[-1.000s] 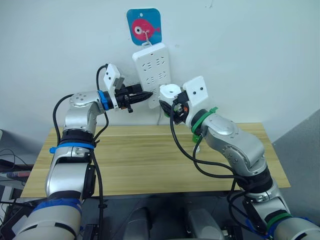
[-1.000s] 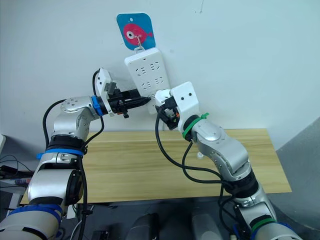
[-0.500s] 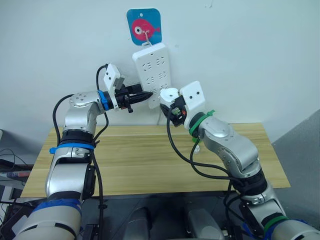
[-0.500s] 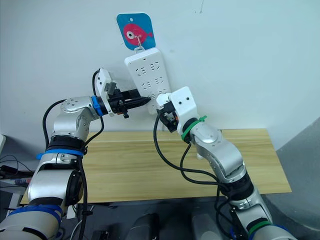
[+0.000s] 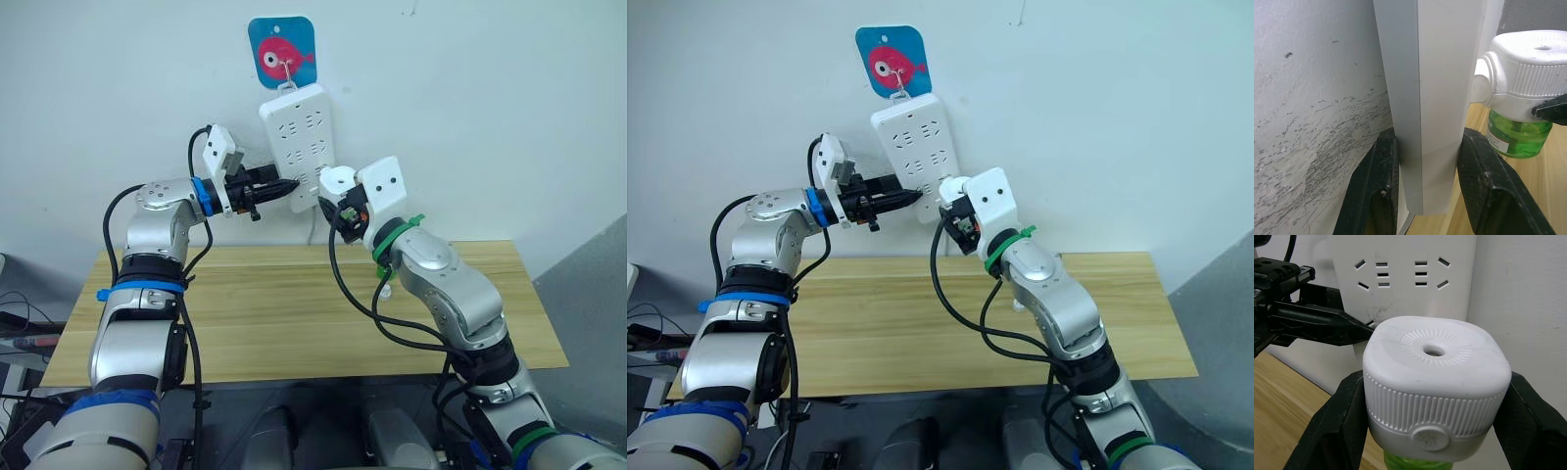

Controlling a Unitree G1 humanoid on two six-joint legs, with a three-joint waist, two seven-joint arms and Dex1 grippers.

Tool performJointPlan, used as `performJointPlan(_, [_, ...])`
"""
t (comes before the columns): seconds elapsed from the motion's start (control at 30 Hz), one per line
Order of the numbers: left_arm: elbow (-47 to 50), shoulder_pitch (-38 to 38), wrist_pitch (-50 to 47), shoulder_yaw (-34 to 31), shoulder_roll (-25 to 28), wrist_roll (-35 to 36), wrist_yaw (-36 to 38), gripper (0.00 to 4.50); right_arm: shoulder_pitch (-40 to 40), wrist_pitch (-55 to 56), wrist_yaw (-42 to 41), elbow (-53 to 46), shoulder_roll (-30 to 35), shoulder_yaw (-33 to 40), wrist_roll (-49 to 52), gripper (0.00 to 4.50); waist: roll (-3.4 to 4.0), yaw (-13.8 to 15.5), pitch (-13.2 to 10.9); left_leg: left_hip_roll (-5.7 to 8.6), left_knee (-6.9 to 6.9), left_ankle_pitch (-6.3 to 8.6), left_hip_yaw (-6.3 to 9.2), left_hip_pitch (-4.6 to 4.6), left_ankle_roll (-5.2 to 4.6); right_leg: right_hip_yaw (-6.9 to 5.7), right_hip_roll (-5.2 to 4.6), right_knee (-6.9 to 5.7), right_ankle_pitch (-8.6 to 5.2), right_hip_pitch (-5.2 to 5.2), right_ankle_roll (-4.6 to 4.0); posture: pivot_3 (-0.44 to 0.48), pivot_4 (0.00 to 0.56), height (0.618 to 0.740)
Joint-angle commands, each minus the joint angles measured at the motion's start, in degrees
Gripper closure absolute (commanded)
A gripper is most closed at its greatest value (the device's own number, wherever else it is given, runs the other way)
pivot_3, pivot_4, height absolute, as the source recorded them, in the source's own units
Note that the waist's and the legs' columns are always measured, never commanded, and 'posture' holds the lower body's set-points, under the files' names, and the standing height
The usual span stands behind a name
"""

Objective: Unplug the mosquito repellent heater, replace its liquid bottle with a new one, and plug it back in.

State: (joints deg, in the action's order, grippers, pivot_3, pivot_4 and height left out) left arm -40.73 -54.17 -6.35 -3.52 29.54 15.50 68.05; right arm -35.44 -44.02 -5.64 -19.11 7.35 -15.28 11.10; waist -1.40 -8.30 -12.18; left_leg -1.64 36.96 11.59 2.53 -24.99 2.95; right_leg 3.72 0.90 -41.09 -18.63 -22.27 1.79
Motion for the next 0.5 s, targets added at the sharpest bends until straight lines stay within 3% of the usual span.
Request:
performJointPlan(0.03, [2.92, 0.24, -0.09, 0.60, -0.20, -0.05, 0.41, 3.21, -0.57, 1.93, -0.41, -0.61, -1.14, 0.67, -1.33, 1.41, 0.00, -0.05, 0.00, 0.00, 0.01, 0.00, -0.01, 0.00, 0.00, 0.00, 0.00, 0.00, 0.00, 0.00, 0.00, -0.195, 0.163, 0.723])
performJointPlan(0.5, [3.69, 0.53, -0.76, 0.29, -0.41, -0.10, 0.26, 3.21, -1.08, 3.40, -1.49, 1.93, -4.39, -0.51, -4.54, 1.41, 0.01, -0.71, 0.01, -0.01, 0.02, -0.02, 0.01, 0.05, 0.02, 0.01, 0.00, -0.13, 0.00, 0.00, -0.01, -0.193, 0.164, 0.723])
